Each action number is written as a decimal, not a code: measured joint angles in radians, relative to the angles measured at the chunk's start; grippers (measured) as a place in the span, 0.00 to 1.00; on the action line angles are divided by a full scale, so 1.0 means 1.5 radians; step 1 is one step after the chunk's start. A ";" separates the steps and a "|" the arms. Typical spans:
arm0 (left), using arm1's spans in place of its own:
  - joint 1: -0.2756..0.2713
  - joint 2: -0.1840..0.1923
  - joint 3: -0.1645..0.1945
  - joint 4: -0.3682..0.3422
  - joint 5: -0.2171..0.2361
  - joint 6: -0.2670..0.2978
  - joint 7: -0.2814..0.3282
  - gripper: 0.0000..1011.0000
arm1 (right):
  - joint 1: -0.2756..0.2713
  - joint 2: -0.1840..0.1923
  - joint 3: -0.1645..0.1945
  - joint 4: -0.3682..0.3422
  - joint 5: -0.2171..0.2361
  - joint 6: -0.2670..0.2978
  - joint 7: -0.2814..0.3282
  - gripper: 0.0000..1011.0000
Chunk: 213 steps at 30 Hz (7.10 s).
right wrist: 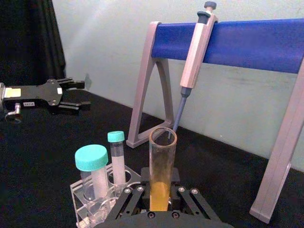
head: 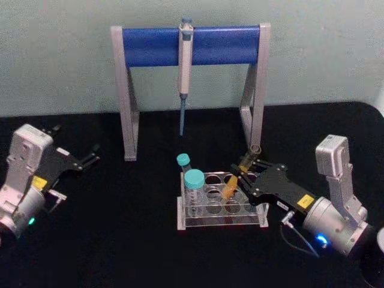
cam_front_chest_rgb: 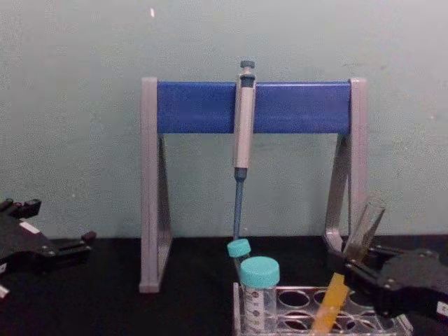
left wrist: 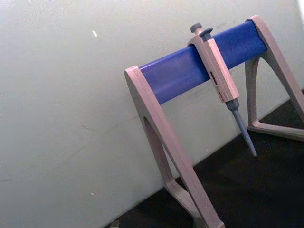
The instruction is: Pick up the test tube from the test tube rack, shake it, then place it back into the test tube rack.
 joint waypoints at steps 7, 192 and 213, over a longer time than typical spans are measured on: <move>0.000 0.000 0.000 0.000 0.000 0.000 0.000 0.99 | 0.003 0.007 -0.002 -0.006 -0.004 0.009 0.000 0.23; 0.000 0.000 0.000 0.000 0.000 0.000 0.000 0.99 | -0.043 0.130 0.025 -0.208 0.067 0.100 -0.021 0.23; 0.000 0.000 0.000 0.000 0.000 0.000 0.000 0.99 | 0.048 0.096 0.017 -0.133 0.035 0.112 -0.011 0.23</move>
